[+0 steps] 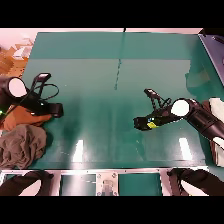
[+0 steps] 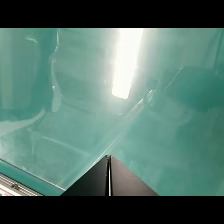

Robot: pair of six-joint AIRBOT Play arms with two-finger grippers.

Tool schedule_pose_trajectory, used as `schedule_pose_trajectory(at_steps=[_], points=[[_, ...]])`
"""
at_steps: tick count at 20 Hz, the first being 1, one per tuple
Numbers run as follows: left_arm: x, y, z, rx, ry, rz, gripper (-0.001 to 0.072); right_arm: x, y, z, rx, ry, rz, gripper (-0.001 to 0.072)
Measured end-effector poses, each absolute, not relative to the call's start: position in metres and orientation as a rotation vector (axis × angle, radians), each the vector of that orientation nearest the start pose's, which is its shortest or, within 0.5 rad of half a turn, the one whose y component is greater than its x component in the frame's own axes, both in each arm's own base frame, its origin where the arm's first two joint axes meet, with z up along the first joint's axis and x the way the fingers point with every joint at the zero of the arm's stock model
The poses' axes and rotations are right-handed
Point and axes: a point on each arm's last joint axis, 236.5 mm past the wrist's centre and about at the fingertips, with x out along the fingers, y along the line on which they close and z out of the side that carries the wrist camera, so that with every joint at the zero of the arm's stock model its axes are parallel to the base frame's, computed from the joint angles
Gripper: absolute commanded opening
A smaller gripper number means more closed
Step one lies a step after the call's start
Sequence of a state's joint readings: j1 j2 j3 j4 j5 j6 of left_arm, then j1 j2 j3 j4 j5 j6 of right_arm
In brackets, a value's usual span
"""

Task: Fold the shirts.

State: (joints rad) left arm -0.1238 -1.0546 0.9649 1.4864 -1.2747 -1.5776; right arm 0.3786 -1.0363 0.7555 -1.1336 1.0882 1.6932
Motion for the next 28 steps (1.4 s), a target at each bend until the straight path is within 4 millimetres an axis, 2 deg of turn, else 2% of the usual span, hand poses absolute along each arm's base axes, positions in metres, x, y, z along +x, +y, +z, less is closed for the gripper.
schedule_pose_trajectory(at_steps=[3,6,9,11,12,13,14,16,19,21,23,25,27,28], points=[[0.327,-0.004,0.016,0.189,1.261,-0.002,0.0719,0.238,0.19,-0.026,0.274,1.45,0.412,0.0022],[0.343,0.037,0.011,0.28,1.241,0.099,0.0719,0.238,0.19,-0.026,0.274,1.45,0.412,0.0022],[0.348,0.063,-0.013,0.317,1.295,0.152,0.0719,0.238,0.19,-0.026,0.274,1.45,0.412,0.0021],[0.351,0.07,-0.032,0.332,1.336,0.157,0.0707,0.238,0.19,-0.026,0.274,1.45,0.412,0.0022],[0.352,0.073,-0.041,0.34,1.356,0.158,0.0556,0.238,0.19,-0.026,0.274,1.45,0.412,0.0021],[0.352,0.075,-0.049,0.348,1.374,0.159,0.0252,0.238,0.19,-0.026,0.274,1.45,0.412,0.0021],[0.352,0.077,-0.054,0.355,1.386,0.159,0.0028,0.238,0.19,-0.026,0.274,1.45,0.412,0.0022],[0.354,0.079,-0.061,0.368,1.399,0.156,0.0026,0.238,0.19,-0.026,0.274,1.45,0.412,0.0021],[0.359,0.08,-0.061,0.402,1.401,0.134,0.0025,0.238,0.19,-0.026,0.274,1.45,0.412,0.0021],[0.367,0.079,-0.051,0.421,1.386,0.125,0.0025,0.238,0.19,-0.026,0.274,1.45,0.412,0.0022],[0.382,0.071,-0.026,0.442,1.342,0.113,0.0025,0.239,0.19,-0.025,0.274,1.45,0.412,0.0021],[0.403,0.051,0.016,0.458,1.252,0.093,0.0025,0.243,0.19,-0.021,0.279,1.439,0.412,0.0021],[0.419,0.015,0.068,0.444,1.139,0.04,0.0025,0.252,0.188,-0.009,0.279,1.415,0.418,0.0021],[0.425,-0.01,0.096,0.431,1.075,-0.005,0.0025,0.257,0.186,-0.001,0.277,1.401,0.425,0.0021]])
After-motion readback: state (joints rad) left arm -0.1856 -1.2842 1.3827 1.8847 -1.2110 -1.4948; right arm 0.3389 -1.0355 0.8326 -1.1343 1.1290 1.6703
